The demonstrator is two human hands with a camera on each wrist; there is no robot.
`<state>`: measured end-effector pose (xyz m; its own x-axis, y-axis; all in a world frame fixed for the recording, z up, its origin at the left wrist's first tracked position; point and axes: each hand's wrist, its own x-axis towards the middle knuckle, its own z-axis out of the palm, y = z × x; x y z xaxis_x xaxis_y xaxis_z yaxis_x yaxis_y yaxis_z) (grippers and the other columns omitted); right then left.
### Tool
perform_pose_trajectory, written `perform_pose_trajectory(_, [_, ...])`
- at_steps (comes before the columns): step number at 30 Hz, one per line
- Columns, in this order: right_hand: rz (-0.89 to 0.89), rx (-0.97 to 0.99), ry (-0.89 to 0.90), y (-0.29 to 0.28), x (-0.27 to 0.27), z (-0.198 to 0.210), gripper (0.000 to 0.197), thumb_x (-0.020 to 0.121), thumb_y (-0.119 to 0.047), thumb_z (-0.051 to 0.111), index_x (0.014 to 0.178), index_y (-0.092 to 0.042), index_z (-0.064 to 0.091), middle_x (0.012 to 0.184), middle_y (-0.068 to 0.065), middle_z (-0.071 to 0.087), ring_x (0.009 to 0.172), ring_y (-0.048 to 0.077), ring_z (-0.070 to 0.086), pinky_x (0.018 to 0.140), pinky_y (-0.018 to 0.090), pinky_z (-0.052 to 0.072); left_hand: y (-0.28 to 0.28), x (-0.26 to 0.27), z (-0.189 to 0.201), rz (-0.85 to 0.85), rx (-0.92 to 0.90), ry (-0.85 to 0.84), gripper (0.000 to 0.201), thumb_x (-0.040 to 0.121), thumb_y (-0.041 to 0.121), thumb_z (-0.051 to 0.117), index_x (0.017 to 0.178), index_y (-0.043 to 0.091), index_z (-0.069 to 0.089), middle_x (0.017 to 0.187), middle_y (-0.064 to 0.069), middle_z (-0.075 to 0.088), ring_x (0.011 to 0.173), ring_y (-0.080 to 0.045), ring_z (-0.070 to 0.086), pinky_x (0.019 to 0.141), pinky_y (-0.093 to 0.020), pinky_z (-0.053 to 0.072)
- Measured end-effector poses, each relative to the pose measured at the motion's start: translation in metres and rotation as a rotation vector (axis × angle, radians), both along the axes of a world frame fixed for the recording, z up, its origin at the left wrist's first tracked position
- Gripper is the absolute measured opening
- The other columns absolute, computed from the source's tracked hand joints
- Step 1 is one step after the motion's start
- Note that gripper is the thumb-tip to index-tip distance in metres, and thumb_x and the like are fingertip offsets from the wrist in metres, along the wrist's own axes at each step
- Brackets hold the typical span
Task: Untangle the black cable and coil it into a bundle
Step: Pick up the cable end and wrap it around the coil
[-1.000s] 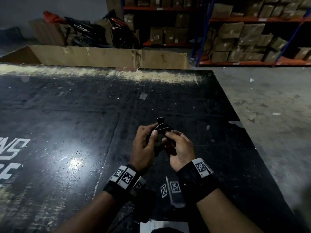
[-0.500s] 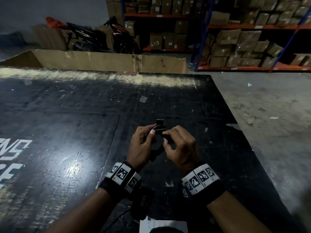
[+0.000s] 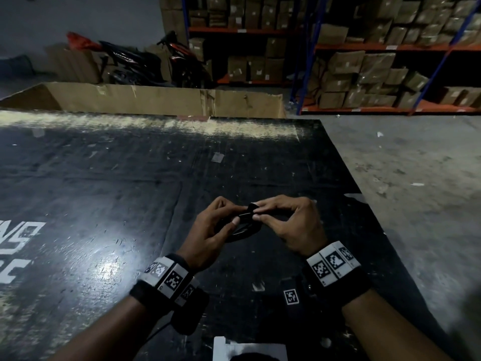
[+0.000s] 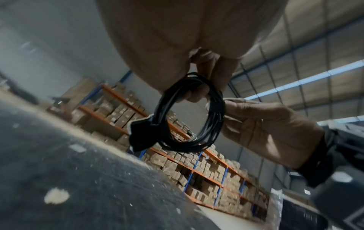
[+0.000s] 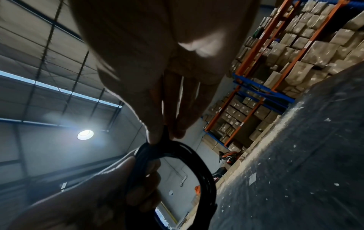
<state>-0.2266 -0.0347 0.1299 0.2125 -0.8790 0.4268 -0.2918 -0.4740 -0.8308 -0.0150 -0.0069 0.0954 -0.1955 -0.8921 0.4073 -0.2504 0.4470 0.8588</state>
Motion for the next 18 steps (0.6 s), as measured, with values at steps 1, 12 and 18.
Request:
perform_pose_trajectory(1, [-0.009,-0.017,0.000,0.001,0.000,-0.001,0.011,0.072,-0.010,0.087,0.082,-0.011,0.083,0.093,-0.004,0.080,0.086,0.005,0.076,0.080,0.035,0.063,0.000,0.000,0.001,0.008,-0.004,-0.014,0.032,0.097,0.030,0.056,0.119,0.015,0.073,0.100,-0.005,0.058,0.088,-0.015,0.061,0.075,-0.025,0.049])
perform_pose_trajectory(12, [-0.029,0.083,-0.070,0.005,-0.001,0.000,0.023,0.069,-0.008,0.088,0.088,-0.017,0.077,0.080,-0.002,0.078,0.077,0.011,0.076,0.075,0.031,0.063,-0.003,0.002,0.010,-0.059,0.115,-0.003,0.023,0.100,0.024,0.058,0.112,0.009,0.069,0.105,-0.003,0.073,0.097,-0.016,0.071,0.083,-0.029,0.055])
perform_pose_trajectory(18, [-0.042,0.121,-0.113,0.000,-0.007,0.000,0.011,0.073,-0.002,0.084,0.079,-0.009,0.078,0.078,0.003,0.079,0.073,0.013,0.075,0.070,0.025,0.060,0.001,0.006,0.011,-0.089,0.219,0.048,0.026,0.097,0.022,0.069,0.123,0.019,0.066,0.114,-0.002,0.074,0.103,-0.018,0.072,0.080,-0.032,0.060])
